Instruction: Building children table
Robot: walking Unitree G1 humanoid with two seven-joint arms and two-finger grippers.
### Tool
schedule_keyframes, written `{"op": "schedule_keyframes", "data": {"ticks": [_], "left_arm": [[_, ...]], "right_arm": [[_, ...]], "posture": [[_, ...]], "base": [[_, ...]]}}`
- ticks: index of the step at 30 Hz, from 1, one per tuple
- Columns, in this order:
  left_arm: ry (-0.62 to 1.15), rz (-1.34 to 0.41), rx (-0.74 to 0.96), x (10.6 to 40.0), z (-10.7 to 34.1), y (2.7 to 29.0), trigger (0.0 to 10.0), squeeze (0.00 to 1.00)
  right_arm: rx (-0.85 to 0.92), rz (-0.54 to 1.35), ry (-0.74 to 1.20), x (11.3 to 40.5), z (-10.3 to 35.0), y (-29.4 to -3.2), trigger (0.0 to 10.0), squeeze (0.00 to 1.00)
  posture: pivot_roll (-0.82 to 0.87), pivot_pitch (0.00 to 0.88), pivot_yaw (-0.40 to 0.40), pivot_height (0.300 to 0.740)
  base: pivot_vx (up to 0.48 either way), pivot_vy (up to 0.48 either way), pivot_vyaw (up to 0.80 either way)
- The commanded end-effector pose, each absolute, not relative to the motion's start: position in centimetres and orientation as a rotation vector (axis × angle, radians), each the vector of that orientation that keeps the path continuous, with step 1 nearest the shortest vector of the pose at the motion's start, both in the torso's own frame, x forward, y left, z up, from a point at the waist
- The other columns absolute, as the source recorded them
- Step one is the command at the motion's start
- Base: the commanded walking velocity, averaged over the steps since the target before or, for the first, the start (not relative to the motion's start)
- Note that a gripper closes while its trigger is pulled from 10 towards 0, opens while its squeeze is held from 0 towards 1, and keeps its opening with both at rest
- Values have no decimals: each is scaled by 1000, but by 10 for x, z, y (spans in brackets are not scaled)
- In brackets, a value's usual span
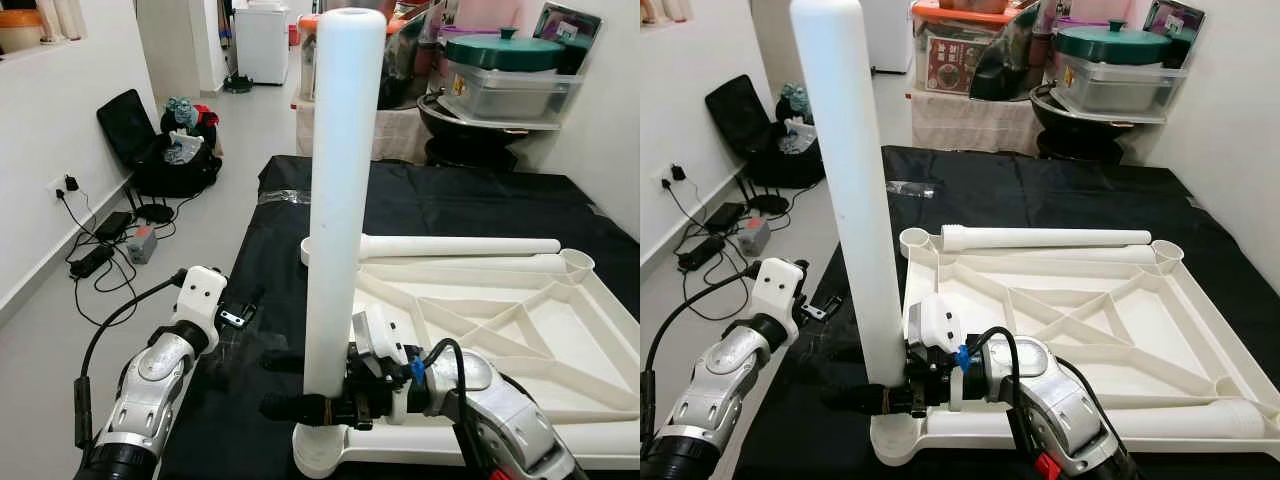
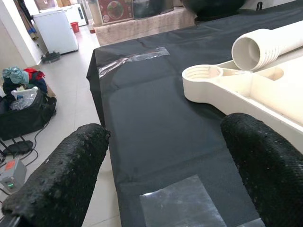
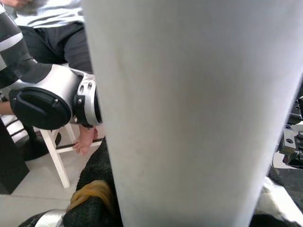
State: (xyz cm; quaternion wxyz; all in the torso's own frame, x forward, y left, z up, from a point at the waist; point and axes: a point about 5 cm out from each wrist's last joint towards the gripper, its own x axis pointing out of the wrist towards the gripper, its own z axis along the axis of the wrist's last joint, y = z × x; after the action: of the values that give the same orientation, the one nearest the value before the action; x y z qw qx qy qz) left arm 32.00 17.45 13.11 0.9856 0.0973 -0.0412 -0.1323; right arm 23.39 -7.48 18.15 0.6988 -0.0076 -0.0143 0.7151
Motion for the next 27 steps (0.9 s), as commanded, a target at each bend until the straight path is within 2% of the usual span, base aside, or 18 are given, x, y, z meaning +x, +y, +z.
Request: {"op": "schedule_keyframes", "data": {"ticks": [1, 3, 4, 6, 7, 8, 9, 11, 13, 15, 18, 20, 21, 22, 23, 25, 27], "left_arm": [[-57, -259, 200, 319, 126, 179, 10000, 0], [-52, -257, 202, 318, 125, 180, 10000, 0], [-52, -257, 202, 318, 125, 180, 10000, 0], [-49, -254, 204, 318, 123, 182, 10000, 0], [-49, -254, 204, 318, 123, 182, 10000, 0], [-49, -243, 206, 318, 123, 184, 10000, 0], [-49, -243, 206, 318, 123, 184, 10000, 0], [-49, -234, 205, 318, 123, 186, 10000, 0], [-49, -234, 205, 318, 123, 186, 10000, 0], [-46, -227, 203, 318, 122, 188, 10000, 0], [-45, -224, 203, 318, 122, 188, 10000, 0], [-43, -221, 201, 319, 121, 188, 10000, 0], [-43, -221, 201, 319, 121, 188, 10000, 0], [-42, -217, 197, 320, 121, 189, 10000, 0], [-42, -217, 197, 320, 121, 189, 10000, 0], [-40, -213, 193, 320, 121, 190, 10000, 0], [-40, -213, 193, 320, 121, 190, 10000, 0]], "right_arm": [[26, 1627, 9, 229, 170, -68, 10000, 0], [10, 1492, -27, 240, 167, -66, 10000, 0], [10, 1492, -27, 240, 167, -66, 10000, 0], [-38, 1291, -7, 257, 159, -68, 10000, 0], [-38, 1291, -7, 257, 159, -68, 10000, 0], [-68, 1039, -13, 274, 158, -81, 10000, 0], [-68, 1039, -13, 274, 158, -81, 10000, 0], [-106, 889, -21, 278, 158, -93, 10000, 0], [-106, 889, -21, 278, 158, -93, 10000, 0], [-139, 781, 7, 273, 155, -103, 10000, 0], [-183, 738, 19, 271, 152, -107, 10000, 0], [-208, 617, 96, 273, 142, -117, 10000, 0], [-208, 617, 96, 273, 142, -117, 10000, 0], [-199, 409, 190, 282, 132, -133, 10000, 0], [-199, 409, 190, 282, 132, -133, 10000, 0], [-161, 283, 225, 287, 128, -141, 10000, 0], [-161, 283, 225, 287, 128, -141, 10000, 0]], "posture": [[111, 0, -60, 740], [109, 0, -60, 740], [109, 0, -60, 740], [104, 0, -62, 740], [104, 0, -62, 740], [95, 0, -63, 740], [95, 0, -63, 740], [88, 0, -63, 740], [88, 0, -63, 740], [79, 0, -56, 740], [79, 0, -56, 740], [72, 0, -52, 740], [72, 0, -52, 740], [72, 0, -54, 740], [72, 0, -54, 740], [72, 0, -58, 740], [72, 0, -58, 740]], "base": [[0, 0, 0], [0, 0, 0], [0, 0, 0], [0, 0, 0], [0, 0, 0], [0, 0, 0], [0, 0, 0], [0, 0, 0], [0, 0, 0], [0, 0, 0], [0, 0, 0], [0, 0, 0], [0, 0, 0], [0, 0, 0], [0, 0, 0], [0, 0, 0], [0, 0, 0]]}}
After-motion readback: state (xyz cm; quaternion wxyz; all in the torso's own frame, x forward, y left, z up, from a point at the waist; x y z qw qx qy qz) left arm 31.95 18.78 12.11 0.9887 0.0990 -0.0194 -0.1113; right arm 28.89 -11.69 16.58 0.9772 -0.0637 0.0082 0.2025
